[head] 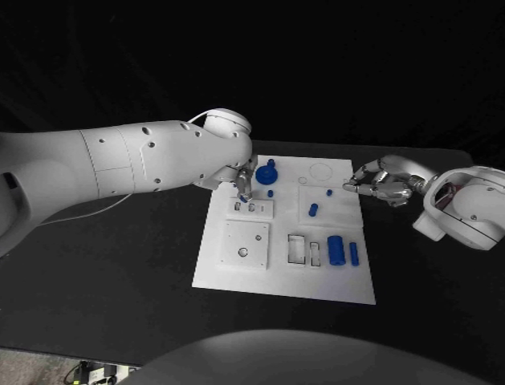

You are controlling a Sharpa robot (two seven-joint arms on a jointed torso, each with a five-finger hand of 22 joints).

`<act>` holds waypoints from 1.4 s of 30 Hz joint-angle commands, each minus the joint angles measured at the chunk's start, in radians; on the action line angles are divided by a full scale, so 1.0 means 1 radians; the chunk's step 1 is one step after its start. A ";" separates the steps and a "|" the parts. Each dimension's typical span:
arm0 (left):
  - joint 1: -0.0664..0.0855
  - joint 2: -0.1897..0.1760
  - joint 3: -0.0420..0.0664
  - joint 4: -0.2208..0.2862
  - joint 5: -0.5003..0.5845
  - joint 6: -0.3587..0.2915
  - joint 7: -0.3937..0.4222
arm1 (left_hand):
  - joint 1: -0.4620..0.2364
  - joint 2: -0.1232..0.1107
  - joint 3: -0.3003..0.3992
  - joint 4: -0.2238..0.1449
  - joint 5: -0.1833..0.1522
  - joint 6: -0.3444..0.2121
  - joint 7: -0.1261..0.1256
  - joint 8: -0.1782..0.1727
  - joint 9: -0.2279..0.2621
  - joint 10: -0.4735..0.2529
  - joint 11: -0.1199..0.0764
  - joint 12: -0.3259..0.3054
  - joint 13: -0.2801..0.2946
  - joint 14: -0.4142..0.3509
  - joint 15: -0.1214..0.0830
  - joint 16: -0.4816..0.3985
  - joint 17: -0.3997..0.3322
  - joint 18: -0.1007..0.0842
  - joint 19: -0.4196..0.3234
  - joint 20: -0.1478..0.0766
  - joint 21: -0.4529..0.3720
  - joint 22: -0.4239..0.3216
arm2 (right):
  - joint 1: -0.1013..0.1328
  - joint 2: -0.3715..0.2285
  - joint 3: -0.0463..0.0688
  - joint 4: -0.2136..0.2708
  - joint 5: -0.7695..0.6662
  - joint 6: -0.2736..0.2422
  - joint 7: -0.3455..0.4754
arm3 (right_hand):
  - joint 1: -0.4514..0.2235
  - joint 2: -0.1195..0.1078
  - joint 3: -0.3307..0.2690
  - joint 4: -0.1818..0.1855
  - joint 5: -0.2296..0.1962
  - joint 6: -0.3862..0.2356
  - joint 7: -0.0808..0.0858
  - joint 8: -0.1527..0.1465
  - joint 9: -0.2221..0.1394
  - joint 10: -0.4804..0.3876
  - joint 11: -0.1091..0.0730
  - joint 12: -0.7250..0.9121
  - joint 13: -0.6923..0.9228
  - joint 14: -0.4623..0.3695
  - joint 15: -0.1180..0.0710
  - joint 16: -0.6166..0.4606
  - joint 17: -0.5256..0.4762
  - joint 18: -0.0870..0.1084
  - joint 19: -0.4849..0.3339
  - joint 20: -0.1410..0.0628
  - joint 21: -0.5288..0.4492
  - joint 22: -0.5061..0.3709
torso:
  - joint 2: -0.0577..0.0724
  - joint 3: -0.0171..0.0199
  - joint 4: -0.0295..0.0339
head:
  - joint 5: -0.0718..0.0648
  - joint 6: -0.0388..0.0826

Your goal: Assemble the parts on the task board

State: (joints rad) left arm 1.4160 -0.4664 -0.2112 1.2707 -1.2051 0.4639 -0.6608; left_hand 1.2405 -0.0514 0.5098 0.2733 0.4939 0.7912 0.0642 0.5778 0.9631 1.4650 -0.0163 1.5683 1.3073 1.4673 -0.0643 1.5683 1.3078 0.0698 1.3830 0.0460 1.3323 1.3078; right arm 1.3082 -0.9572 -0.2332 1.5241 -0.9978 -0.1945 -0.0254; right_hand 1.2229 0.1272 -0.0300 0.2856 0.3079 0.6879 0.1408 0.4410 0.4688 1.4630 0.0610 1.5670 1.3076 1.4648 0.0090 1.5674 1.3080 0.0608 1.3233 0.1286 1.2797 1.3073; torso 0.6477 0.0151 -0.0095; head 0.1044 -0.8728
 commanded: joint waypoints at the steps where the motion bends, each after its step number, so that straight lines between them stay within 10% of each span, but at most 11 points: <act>1: 0.003 0.009 0.000 -0.005 -0.017 0.040 -0.010 | 0.005 -0.002 0.142 -0.153 0.013 0.026 -0.017 0.134 0.007 0.106 -0.009 0.003 0.263 0.103 -0.005 0.002 0.263 -0.004 0.009 -0.002 0.009 0.124 | -0.001 0.003 0.000 -0.001 -0.001 0.019 -0.001 | 0.010 0.004 0.005 -0.001 0.001 -0.003 0.001 -0.007 -0.001 0.108 0.007 0.004 0.263 0.106 0.007 0.003 0.263 0.019 -0.007 -0.002 -0.006 0.156 | -0.002 0.0001 0.0005 | 0.003 0.000; 20: 0.002 0.037 -0.007 -0.022 0.119 -0.029 -0.015 | -0.025 0.001 0.118 -0.179 0.087 0.057 -0.025 0.112 -0.005 0.106 -0.017 0.003 0.263 0.103 -0.013 0.002 0.263 -0.008 0.026 -0.009 0.025 0.139 | -0.001 0.009 0.000 -0.004 -0.001 0.023 0.000 | 0.014 0.004 0.006 -0.001 0.001 -0.004 0.002 -0.008 -0.003 0.108 0.008 0.004 0.263 0.106 0.008 0.003 0.263 0.024 -0.022 -0.001 -0.026 0.149 | 0.000 -0.0001 0.0001 | 0.008 0.000; 42: -0.009 0.055 -0.013 -0.049 0.129 -0.024 -0.021 | -0.029 0.005 0.112 -0.186 0.093 0.064 -0.026 0.106 -0.009 0.106 -0.018 0.003 0.263 0.103 -0.014 0.002 0.263 -0.008 0.025 -0.011 0.021 0.138 | -0.001 0.004 0.000 0.000 -0.001 0.023 -0.001 | 0.015 0.003 0.006 -0.001 0.002 -0.004 0.002 -0.009 -0.003 0.108 0.008 0.004 0.263 0.106 0.008 0.003 0.263 0.025 -0.025 0.000 -0.031 0.148 | -0.001 0.0002 0.0005 | 0.010 0.000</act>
State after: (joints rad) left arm 1.4080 -0.4124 -0.2244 1.2221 -1.0783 0.4399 -0.6775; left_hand 1.2109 -0.0595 0.4756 0.2386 0.5828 0.8074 0.0803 0.6381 0.9527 1.4686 -0.0270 1.5683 1.3079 1.4672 -0.0716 1.5683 1.3075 0.0699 1.4025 0.0336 1.3542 1.3075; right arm 1.3076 -0.9532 -0.2332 1.5230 -0.9959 -0.1861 -0.0259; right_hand 1.2267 0.1312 -0.0300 0.2856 0.3079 0.6879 0.1408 0.4371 0.4670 1.4667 0.0645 1.5670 1.3076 1.4648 0.0090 1.5674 1.3076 0.0768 1.3019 0.1287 1.2526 1.3077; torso 0.6475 0.0150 -0.0092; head 0.1136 -0.8728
